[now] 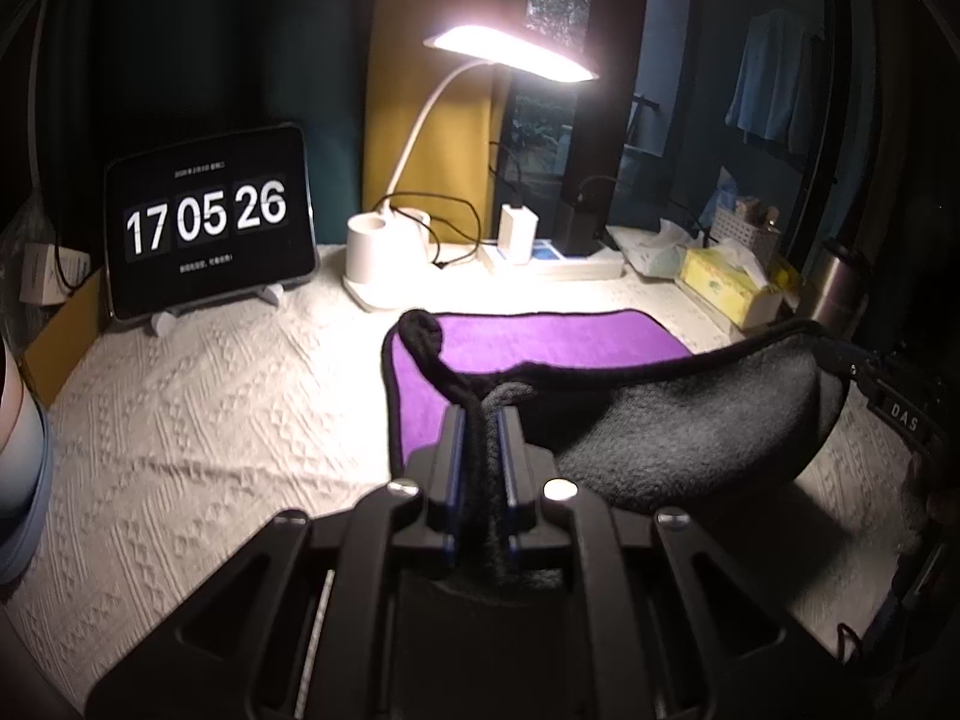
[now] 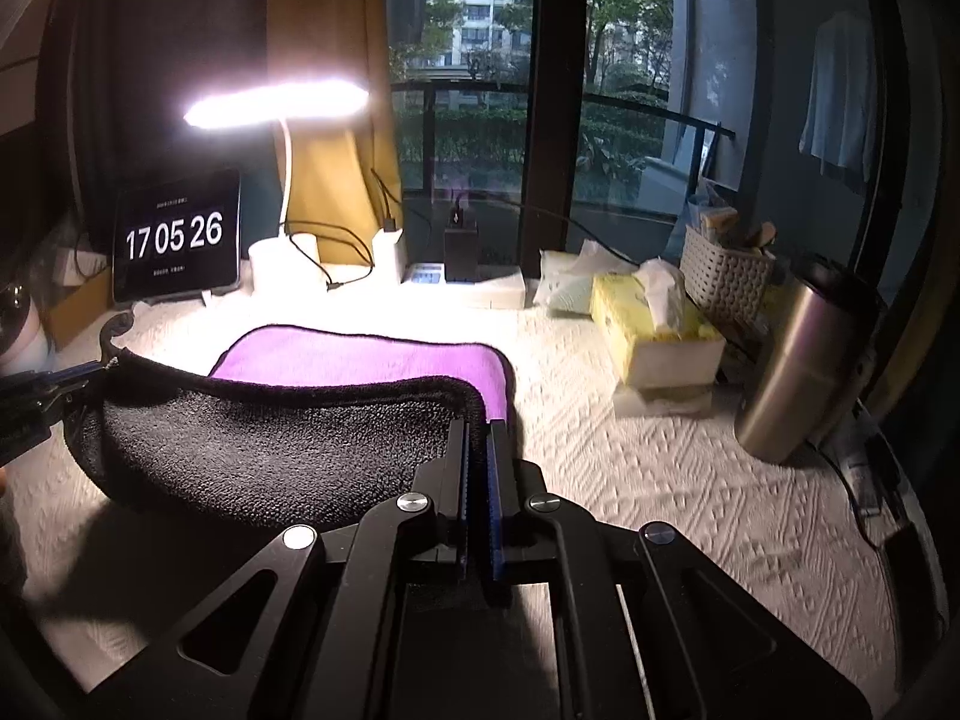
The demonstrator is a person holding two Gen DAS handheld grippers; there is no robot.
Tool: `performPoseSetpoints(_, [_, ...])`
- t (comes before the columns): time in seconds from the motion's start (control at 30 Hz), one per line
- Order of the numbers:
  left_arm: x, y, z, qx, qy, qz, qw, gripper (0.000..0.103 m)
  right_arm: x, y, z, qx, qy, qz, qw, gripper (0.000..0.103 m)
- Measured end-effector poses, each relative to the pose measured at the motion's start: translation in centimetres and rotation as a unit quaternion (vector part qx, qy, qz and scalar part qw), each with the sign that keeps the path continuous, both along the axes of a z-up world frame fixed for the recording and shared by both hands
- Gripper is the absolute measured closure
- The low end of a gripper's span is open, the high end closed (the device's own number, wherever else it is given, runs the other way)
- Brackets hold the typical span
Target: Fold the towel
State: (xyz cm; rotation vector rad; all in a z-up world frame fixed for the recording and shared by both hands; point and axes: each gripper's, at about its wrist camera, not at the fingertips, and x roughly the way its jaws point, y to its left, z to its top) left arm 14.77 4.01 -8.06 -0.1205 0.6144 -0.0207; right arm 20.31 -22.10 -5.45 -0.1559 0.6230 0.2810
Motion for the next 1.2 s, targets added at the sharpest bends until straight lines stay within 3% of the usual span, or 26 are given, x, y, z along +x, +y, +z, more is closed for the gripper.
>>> performPoseSetpoints(0.43, [3.7, 1.0, 0.7, 0.009, -0.017, 0.008, 0.9998, 0.092, 3.8, 0.8, 0.4, -0.001, -0.018, 0.007, 1.0, 0.097])
performPoseSetpoints(1.2, [11.0, 1.9, -0.6, 0.042, -0.016, 0.003, 0.999, 0.092, 11.9, 1.6, -1.9, -0.003, 0.005, 0.003, 1.0, 0.097])
